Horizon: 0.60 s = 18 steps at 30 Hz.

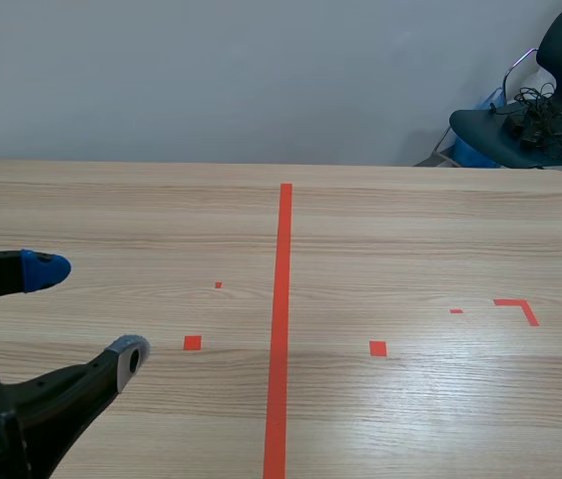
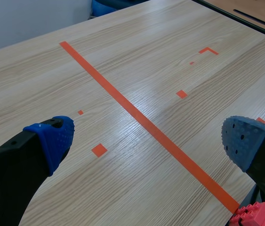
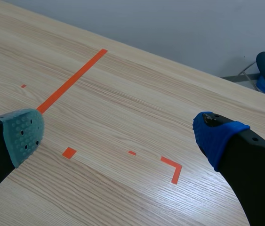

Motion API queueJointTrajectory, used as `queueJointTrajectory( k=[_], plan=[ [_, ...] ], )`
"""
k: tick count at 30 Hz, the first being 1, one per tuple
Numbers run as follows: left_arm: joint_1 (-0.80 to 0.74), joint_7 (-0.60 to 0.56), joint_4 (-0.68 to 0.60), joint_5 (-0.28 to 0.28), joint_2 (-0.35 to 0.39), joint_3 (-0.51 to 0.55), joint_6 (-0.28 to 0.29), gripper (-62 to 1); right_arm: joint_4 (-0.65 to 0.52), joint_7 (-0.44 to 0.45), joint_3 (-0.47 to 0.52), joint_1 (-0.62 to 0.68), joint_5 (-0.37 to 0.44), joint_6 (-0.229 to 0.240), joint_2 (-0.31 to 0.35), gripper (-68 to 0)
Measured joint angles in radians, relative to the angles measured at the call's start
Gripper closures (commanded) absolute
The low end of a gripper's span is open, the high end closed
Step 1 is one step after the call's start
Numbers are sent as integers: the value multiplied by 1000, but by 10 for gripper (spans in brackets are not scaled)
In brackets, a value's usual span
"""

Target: Do the leaf sorting experiment

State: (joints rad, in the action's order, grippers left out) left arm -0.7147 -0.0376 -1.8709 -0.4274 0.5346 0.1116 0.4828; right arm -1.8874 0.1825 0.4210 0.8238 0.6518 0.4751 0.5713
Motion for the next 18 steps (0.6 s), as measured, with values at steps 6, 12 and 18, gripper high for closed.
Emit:
queueJointTrajectory(
  k=[6,12,18],
  plan=[
    [0,0,0,0,0,0,0,-623,0,0,0,0,0,0,0,-679],
    [0,0,0,0,0,0,0,-623,0,-5,0,0,0,0,0,-679],
    [0,0,0,0,0,0,0,-623,0,-8,0,0,0,0,0,-679]
  ],
)
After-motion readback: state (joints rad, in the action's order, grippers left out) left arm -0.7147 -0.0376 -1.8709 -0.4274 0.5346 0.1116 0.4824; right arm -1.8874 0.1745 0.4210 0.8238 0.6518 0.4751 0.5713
